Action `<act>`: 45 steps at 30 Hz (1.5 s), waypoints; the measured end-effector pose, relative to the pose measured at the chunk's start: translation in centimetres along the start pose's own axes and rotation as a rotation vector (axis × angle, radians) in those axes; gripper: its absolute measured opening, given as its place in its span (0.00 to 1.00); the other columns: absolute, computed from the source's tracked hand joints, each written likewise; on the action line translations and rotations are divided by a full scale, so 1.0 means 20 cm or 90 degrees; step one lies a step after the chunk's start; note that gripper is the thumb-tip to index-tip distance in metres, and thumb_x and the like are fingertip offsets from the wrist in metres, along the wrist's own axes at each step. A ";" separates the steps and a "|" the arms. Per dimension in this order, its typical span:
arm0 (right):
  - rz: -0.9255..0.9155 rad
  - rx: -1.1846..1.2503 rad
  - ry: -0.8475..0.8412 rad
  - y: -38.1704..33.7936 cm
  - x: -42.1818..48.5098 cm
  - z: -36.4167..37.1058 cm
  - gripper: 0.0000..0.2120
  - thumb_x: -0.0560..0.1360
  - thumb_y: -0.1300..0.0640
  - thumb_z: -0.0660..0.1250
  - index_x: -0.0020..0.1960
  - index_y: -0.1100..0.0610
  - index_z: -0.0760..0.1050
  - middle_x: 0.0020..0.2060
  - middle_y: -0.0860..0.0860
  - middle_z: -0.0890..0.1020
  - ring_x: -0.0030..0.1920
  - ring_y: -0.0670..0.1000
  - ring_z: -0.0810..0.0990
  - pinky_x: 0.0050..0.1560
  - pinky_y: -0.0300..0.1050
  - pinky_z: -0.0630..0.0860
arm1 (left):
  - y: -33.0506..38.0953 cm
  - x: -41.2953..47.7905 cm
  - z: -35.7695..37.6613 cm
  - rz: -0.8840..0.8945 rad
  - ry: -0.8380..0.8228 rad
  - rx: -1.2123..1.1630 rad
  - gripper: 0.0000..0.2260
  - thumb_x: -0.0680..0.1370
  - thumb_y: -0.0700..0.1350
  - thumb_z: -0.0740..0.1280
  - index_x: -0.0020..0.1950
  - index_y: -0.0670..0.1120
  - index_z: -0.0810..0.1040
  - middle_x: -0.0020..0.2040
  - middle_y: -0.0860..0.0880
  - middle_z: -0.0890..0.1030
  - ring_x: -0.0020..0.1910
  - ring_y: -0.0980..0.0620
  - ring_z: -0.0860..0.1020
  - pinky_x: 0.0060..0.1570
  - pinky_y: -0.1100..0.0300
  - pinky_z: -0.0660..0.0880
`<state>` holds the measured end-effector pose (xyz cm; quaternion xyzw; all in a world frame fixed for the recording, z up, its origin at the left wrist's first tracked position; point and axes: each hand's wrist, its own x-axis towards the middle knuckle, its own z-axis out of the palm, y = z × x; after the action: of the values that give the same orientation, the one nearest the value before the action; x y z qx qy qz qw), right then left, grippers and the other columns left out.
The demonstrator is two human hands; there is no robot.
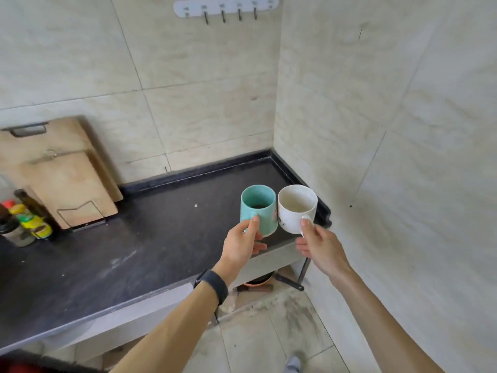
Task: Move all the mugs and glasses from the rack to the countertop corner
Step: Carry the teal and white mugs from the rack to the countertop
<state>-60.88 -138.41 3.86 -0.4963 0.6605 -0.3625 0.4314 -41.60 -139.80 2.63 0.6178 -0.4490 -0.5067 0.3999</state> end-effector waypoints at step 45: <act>0.319 0.098 -0.105 0.37 3.15 0.66 0.24 0.83 0.48 0.57 0.33 0.59 0.70 0.51 0.63 0.83 0.54 0.61 0.83 0.61 0.56 0.77 | -0.35 2.89 0.38 -0.252 -0.033 0.096 0.17 0.85 0.56 0.51 0.51 0.49 0.75 0.55 0.53 0.80 0.32 0.53 0.76 0.44 0.55 0.72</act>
<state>-59.59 -198.28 -20.94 -0.3111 0.6956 -0.2518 0.5965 -43.30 -193.67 -20.73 0.7092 -0.3654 -0.5559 0.2336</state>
